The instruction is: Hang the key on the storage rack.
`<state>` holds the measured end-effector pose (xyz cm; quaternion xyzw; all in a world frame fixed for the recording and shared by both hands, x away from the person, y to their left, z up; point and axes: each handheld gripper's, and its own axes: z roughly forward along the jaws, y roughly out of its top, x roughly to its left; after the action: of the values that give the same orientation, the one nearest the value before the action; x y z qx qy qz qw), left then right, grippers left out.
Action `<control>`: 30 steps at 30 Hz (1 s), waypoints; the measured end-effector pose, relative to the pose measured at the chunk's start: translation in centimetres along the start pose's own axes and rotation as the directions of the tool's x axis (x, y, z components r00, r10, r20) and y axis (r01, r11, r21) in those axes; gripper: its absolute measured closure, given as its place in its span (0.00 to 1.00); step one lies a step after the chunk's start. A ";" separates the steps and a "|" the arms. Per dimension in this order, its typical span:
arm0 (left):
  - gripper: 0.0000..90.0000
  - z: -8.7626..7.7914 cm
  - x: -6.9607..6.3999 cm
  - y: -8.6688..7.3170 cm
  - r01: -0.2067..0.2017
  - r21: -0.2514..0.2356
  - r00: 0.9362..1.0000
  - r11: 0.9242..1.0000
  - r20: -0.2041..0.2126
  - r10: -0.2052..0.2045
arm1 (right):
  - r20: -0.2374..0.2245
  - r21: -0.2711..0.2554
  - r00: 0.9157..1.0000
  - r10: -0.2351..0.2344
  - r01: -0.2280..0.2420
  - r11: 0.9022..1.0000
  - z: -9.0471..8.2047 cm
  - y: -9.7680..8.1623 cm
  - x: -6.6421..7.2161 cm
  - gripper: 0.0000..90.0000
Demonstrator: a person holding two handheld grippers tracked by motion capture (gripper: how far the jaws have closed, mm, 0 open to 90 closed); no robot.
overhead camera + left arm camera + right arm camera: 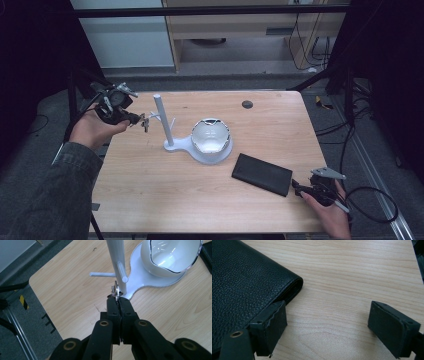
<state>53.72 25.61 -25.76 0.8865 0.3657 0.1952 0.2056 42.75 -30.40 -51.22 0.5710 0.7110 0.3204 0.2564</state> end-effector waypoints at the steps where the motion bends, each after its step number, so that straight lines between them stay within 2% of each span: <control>1: 0.98 0.0 0.0 0.0 0.004 0.000 1.000 1.000 0.003 -0.004 | 0.000 0.000 1.000 0.000 0.000 1.000 0.0 0.0 0.0 0.17; 10: 0.98 -0.4 0.2 0.8 -0.001 -0.004 1.000 1.000 0.003 0.001 | 0.000 0.000 1.000 0.000 0.000 1.000 0.0 0.0 0.0 0.17; 22: 0.98 0.1 0.0 1.6 -0.014 -0.007 1.000 1.000 0.017 0.014 | 0.001 0.000 1.000 -0.002 0.002 1.000 0.0 0.0 0.0 0.17; 30: 0.98 0.7 -0.1 2.1 -0.012 -0.005 1.000 1.000 0.011 0.012 | 0.002 0.001 1.000 -0.001 0.001 1.000 0.0 0.0 0.0 0.17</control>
<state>55.23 24.05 -25.31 0.8893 0.3587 0.1924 0.2084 42.74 -30.41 -51.23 0.5713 0.7111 0.3193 0.2570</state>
